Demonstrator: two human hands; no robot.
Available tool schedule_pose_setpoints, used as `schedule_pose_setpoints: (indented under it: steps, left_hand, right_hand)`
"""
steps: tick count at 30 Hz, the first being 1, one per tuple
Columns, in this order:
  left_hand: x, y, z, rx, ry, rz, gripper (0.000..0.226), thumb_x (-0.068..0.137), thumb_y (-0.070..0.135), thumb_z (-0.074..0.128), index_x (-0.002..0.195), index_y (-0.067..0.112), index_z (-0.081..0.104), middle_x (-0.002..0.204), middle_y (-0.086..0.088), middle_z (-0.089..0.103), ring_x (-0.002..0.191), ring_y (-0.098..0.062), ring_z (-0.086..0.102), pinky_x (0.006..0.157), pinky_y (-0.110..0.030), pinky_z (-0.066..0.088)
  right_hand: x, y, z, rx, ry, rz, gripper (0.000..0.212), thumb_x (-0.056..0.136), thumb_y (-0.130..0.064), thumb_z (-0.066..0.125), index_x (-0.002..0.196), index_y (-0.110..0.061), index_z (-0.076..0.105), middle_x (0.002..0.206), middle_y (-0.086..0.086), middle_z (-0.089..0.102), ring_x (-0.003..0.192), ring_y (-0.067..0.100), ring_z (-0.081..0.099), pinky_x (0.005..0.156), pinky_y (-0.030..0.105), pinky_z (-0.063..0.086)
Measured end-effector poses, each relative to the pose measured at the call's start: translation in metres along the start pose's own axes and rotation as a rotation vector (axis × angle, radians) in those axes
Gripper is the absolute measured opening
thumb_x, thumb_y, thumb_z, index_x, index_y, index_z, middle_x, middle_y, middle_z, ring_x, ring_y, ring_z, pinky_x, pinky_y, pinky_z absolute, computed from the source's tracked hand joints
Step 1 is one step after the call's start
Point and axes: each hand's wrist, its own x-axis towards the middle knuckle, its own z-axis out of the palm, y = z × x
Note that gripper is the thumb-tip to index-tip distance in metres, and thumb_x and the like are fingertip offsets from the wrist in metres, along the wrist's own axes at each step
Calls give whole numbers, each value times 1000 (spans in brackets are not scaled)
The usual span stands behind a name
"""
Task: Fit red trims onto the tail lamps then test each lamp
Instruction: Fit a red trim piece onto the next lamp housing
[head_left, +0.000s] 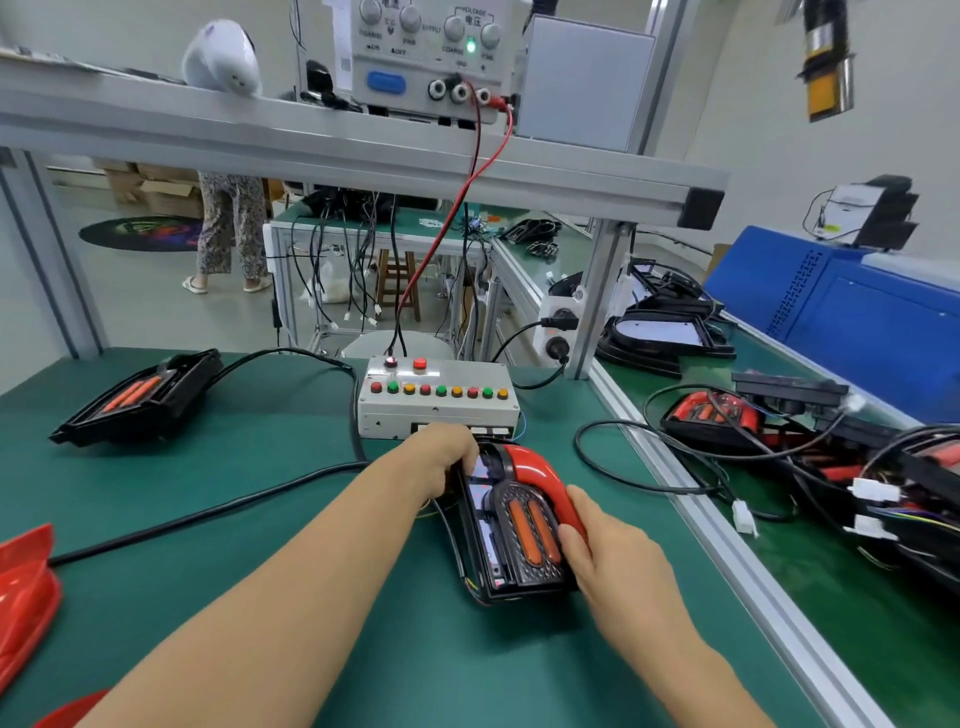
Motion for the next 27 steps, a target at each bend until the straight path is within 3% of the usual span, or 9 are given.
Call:
schedule_pose_setpoints:
  steps: [3,7,9,13,18,27]
  left_hand:
    - [-3,0,-2,-187,-77,-66,17,76,-11,35,70,4,38,81,-14,47,68,-31,51,69,-38,48]
    - [-10,2,-2,-306,-180,-65,10,86,10,59,78,6,55,59,-10,65,48,-24,62,52,-30,52]
    - [-13,2,0,-329,-219,-45,15,85,18,69,82,6,61,59,-11,68,46,-23,65,46,-29,54]
    - [-13,-1,2,-327,-228,-1,16,80,15,75,86,6,63,65,-12,70,47,-22,66,41,-29,53]
    - [-12,-3,-2,-285,-237,12,19,77,15,77,89,6,66,80,-15,71,57,-25,67,53,-32,57]
    - [-15,-4,-6,-262,-266,65,27,76,15,77,97,3,67,82,-16,73,60,-25,69,54,-31,58]
  right_hand:
    - [-3,0,1,20,15,-21,46,103,-37,34,148,-32,29,113,-6,64,101,20,58,77,33,43]
    - [-8,2,0,103,20,-41,47,102,-37,36,149,-36,30,114,-8,64,101,16,58,81,32,44]
    - [-10,2,0,135,30,-62,46,102,-37,39,148,-37,32,110,-10,65,97,13,58,80,30,44]
    - [-12,3,-3,184,40,-81,46,101,-37,42,146,-39,35,107,-12,66,95,10,59,81,29,46]
    - [-15,5,-4,234,53,-110,47,99,-37,47,145,-41,37,108,-15,66,95,6,59,85,27,47]
    - [-16,11,-2,300,62,-91,48,95,-38,55,142,-38,44,111,-18,66,99,2,60,91,26,48]
